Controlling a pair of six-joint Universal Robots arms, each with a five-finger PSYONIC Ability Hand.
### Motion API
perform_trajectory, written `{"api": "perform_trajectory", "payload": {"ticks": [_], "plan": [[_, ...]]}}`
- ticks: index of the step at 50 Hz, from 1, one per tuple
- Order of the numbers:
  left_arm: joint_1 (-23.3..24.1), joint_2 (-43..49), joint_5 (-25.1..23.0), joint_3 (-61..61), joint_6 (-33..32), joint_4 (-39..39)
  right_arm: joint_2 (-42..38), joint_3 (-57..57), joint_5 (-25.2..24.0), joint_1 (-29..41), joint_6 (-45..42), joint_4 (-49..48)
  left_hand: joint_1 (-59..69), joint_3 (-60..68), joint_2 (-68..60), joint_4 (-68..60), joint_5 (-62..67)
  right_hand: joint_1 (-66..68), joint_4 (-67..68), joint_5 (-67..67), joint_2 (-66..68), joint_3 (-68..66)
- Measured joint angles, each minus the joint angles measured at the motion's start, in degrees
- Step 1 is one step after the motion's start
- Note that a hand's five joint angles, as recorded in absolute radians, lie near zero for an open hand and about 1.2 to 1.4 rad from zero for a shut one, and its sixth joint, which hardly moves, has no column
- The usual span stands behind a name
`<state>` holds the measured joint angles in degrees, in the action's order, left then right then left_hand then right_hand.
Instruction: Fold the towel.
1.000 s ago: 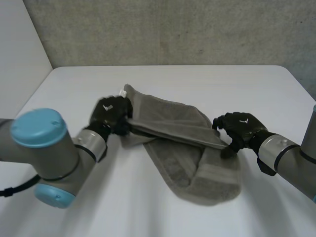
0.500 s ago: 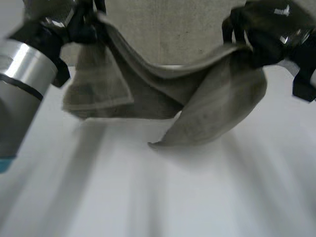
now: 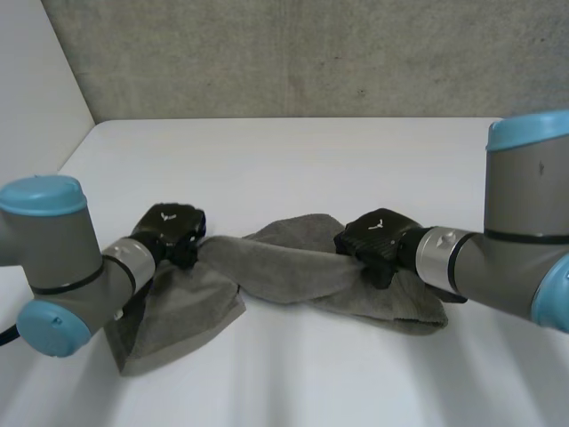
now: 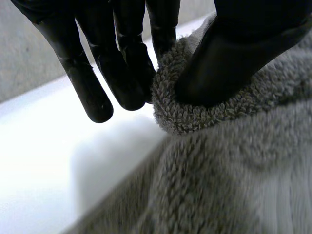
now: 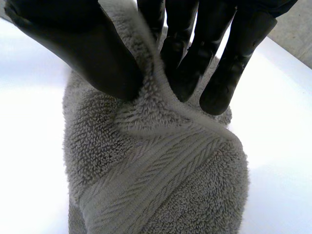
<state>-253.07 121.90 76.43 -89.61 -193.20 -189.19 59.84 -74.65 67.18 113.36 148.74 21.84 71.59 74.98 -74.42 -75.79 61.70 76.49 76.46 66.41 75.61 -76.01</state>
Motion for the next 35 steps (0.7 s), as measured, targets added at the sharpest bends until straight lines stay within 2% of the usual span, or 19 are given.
{"api": "perform_trajectory", "payload": {"ticks": [3,6,9,12,22,28,30,32,34,35], "plan": [[0.0,0.8,2.1,-0.8,-2.4,-0.2,0.8,-2.4,0.3,0.2,0.6,-2.9,-5.5,-10.2,9.8,11.1,-6.9,0.0,0.0,0.0,0.0,0.0],[0.4,0.3,4.3,-1.6,-3.4,-0.5,1.9,-4.6,0.3,0.4,1.6,-5.1,-28.2,-31.3,31.3,32.4,-26.1,0.0,0.0,0.0,0.0,0.0],[1.1,-0.7,5.7,-2.2,-3.2,-0.6,2.8,-6.2,0.1,0.4,2.3,-6.3,-35.5,-37.5,37.4,38.4,-31.2,0.0,0.0,0.0,0.0,0.0],[2.2,-1.9,6.4,-2.7,-2.1,-0.6,3.8,-7.6,0.0,0.2,2.7,-7.1,-36.6,-38.5,38.1,39.3,-33.9,0.0,0.0,0.0,0.0,0.0],[5.9,-5.0,6.0,-2.7,6.0,-0.3,6.1,-11.9,-0.2,-0.6,2.3,-8.4,-36.6,-38.6,38.2,39.3,-36.7,0.1,0.0,0.0,0.0,0.0],[6.6,-4.5,5.9,-1.4,7.0,-0.2,7.4,-14.2,-0.3,-2.6,1.9,-9.1,-35.6,-38.5,37.9,39.3,-36.0,0.1,0.0,0.0,0.0,0.0],[6.7,-3.9,5.8,-1.0,6.9,-0.2,8.0,-14.7,-0.4,-3.3,1.9,-9.4,-30.3,-33.5,32.9,34.7,-30.7,0.1,0.0,0.0,0.0,0.0],[6.7,-3.0,5.8,-0.6,6.7,-0.1,8.5,-15.0,-0.5,-3.9,1.9,-9.6,-18.5,-21.4,20.5,22.0,-19.1,0.1,0.0,0.0,0.0,0.0],[6.7,-1.8,5.7,0.1,6.3,-0.1,8.9,-15.0,-0.8,-4.3,1.9,-9.9,-1.8,-4.1,3.1,4.5,-1.3,0.1,0.0,0.0,0.0,0.0],[6.6,-1.5,5.7,0.4,6.2,0.0,9.0,-14.9,-0.9,-4.4,1.9,-10.0,0.1,-1.5,0.6,1.8,0.6,0.1,0.0,0.0,0.0,0.0]]}}
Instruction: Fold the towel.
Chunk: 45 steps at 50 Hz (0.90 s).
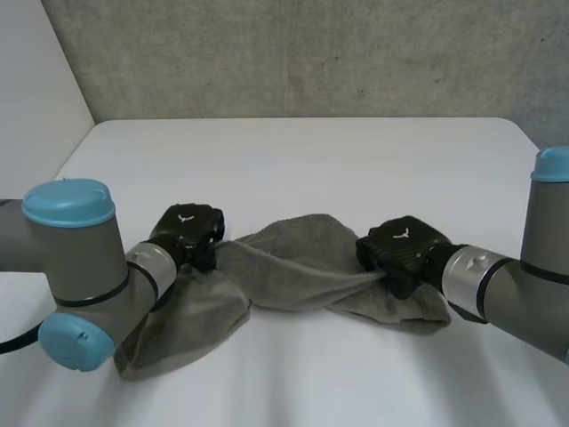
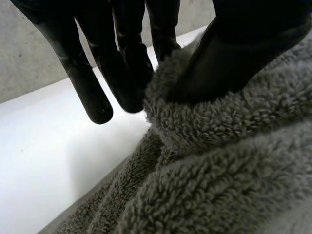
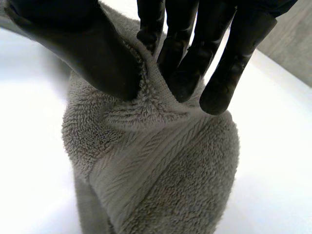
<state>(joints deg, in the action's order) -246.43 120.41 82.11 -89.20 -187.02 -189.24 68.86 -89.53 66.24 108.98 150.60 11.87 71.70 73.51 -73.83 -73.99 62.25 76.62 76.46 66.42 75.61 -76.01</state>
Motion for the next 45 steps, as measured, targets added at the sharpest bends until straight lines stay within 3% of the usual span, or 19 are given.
{"api": "perform_trajectory", "payload": {"ticks": [7,18,25,29,33,39,45], "plan": [[-0.3,3.9,-0.3,7.3,-0.7,0.1,-1.1,6.7,-1.8,0.5,0.4,-1.4,0.8,2.8,-1.9,-3.7,0.5,0.0,0.0,0.0,0.0,0.0],[-1.3,2.7,-0.4,44.7,-0.6,0.2,-6.6,45.4,2.1,3.2,6.4,-12.2,0.9,3.0,-1.9,-3.8,0.5,0.2,0.0,0.0,0.0,0.0],[-2.1,-2.0,-0.9,56.5,-0.3,-2.7,-5.9,56.7,3.8,3.0,10.9,-15.6,0.9,3.0,-1.9,-3.8,0.5,0.2,0.0,0.3,0.0,-0.3],[-3.6,-4.0,-2.9,51.6,-0.3,-2.8,-3.7,52.7,2.6,2.9,11.2,-13.3,0.9,3.0,-1.9,-3.8,0.5,0.2,0.0,0.3,0.0,-0.3],[-6.4,-6.1,-7.9,37.0,-0.6,-3.3,0.2,40.7,-1.6,2.7,8.8,-10.7,0.9,3.1,-2.1,-4.0,0.6,0.2,0.0,0.3,0.0,-0.3],[-10.1,-6.9,-15.2,14.8,-0.9,-7.1,4.7,20.5,-8.0,2.3,1.1,-9.4,0.9,3.1,-2.1,-4.0,0.6,0.2,0.3,0.3,0.0,-0.3],[-10.9,-3.8,-17.3,1.3,-2.9,-12.4,5.6,3.6,-9.4,2.6,-7.7,-9.4,1.0,3.1,-2.1,-4.0,0.6,0.2,0.3,0.3,0.0,-0.3]]}}
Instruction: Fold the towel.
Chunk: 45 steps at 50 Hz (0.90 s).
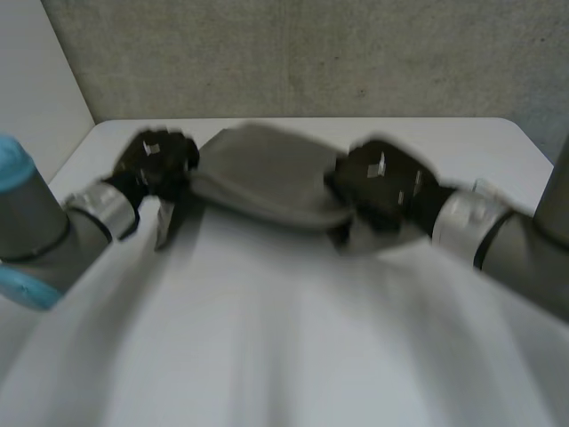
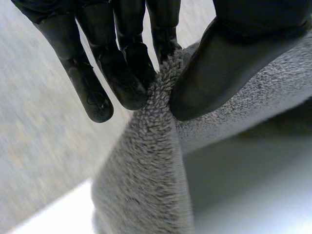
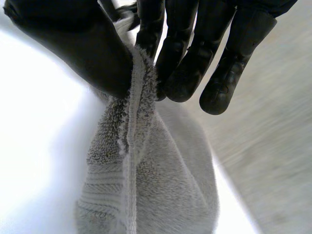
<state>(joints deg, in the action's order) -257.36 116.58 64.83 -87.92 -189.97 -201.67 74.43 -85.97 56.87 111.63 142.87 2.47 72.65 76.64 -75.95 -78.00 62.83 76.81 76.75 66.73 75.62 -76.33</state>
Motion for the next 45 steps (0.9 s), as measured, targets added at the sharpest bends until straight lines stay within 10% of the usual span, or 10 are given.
{"api": "perform_trajectory", "payload": {"ticks": [17,45], "plan": [[1.3,10.4,5.6,-5.2,-13.0,-4.4,-0.8,-16.9,3.2,-1.2,-1.5,-6.7,-24.6,-27.9,27.5,29.3,-25.1,0.0,0.0,0.0,0.0,0.0],[4.0,17.5,11.0,1.9,-2.3,-7.0,0.8,-14.8,5.7,-5.3,10.3,-2.7,-33.2,-35.8,35.6,37.4,-33.9,0.0,0.0,0.0,0.0,0.0]]}}
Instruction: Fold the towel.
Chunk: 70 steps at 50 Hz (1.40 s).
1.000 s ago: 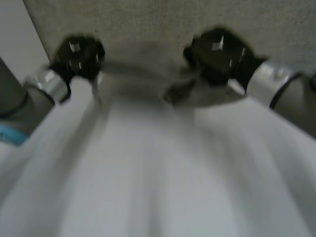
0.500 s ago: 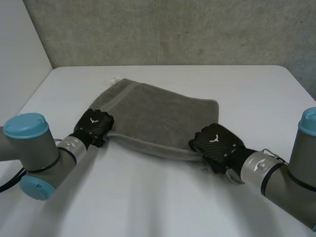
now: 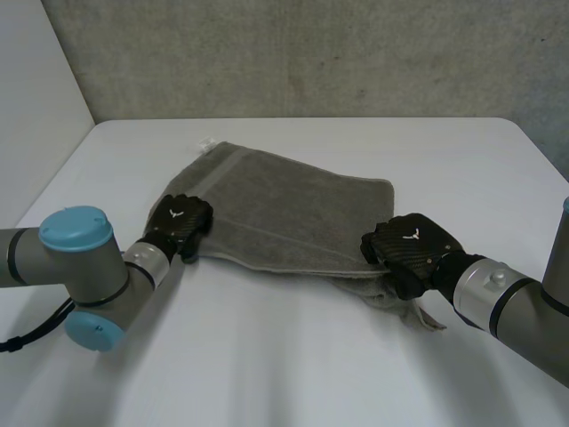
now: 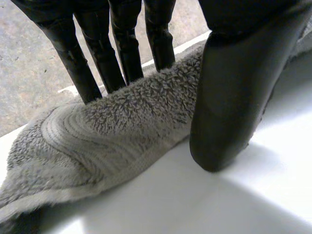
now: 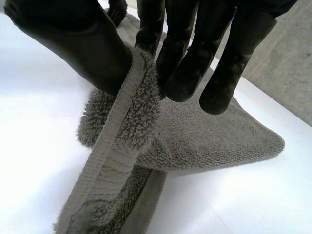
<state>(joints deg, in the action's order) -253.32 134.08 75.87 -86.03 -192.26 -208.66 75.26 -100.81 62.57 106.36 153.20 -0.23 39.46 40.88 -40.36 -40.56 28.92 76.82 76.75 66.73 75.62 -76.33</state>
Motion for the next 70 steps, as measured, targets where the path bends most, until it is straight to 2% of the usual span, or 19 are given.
{"api": "perform_trajectory", "payload": {"ticks": [8,23,31,37,46,59,62,65,68,70], "plan": [[0.5,0.5,0.1,3.0,3.2,0.2,0.1,0.0,0.0,0.2,-0.1,0.2,0.0,0.0,0.0,0.0,0.0,0.0,0.0,0.0,0.0,0.0],[1.6,0.9,0.3,6.1,2.9,1.3,0.0,0.4,0.1,0.3,0.3,0.1,2.9,1.1,-1.6,-1.2,3.2,0.0,0.0,0.0,0.0,0.0],[1.7,2.4,5.0,10.2,2.5,1.4,0.0,1.1,0.2,0.0,2.0,0.1,4.5,2.9,-3.5,-3.1,4.7,0.0,0.0,0.0,0.0,0.0],[1.4,4.1,8.4,13.3,-0.1,1.5,0.0,1.4,0.2,-0.1,2.7,0.2,4.5,2.9,-3.5,-3.1,4.7,0.0,0.0,0.0,0.0,0.0],[0.3,4.9,9.2,13.8,-5.2,1.4,-0.1,1.4,0.2,-0.1,2.6,0.2,4.3,2.8,-3.4,-3.0,4.5,0.0,0.0,0.0,0.0,0.0],[-2.6,2.7,9.9,11.5,-7.1,1.7,-0.5,1.5,0.3,-0.8,3.2,0.1,1.7,1.0,-1.5,-1.2,2.4,0.0,0.0,0.0,0.0,0.0],[-3.7,1.1,9.5,9.3,-8.4,1.7,-1.2,1.6,0.4,-1.0,4.2,0.1,10.6,9.4,-10.1,-9.8,9.4,0.0,0.0,0.0,0.0,0.0],[-4.4,-0.1,9.2,7.5,-9.4,1.7,-1.8,1.7,0.5,-1.0,5.2,0.1,27.4,26.8,-27.8,-27.6,27.0,0.0,0.0,0.0,0.0,0.0],[-5.1,-1.0,8.8,6.1,-10.1,1.7,-2.2,2.0,0.6,-1.0,5.9,0.1,32.3,35.0,-35.5,-36.2,31.8,0.0,0.0,0.0,0.0,0.0],[-5.5,-1.5,8.4,5.5,-10.2,1.7,-2.3,2.2,0.6,-1.0,6.2,0.1,32.3,35.5,-35.8,-37.0,31.8,0.0,0.0,0.0,0.0,0.0]]}}
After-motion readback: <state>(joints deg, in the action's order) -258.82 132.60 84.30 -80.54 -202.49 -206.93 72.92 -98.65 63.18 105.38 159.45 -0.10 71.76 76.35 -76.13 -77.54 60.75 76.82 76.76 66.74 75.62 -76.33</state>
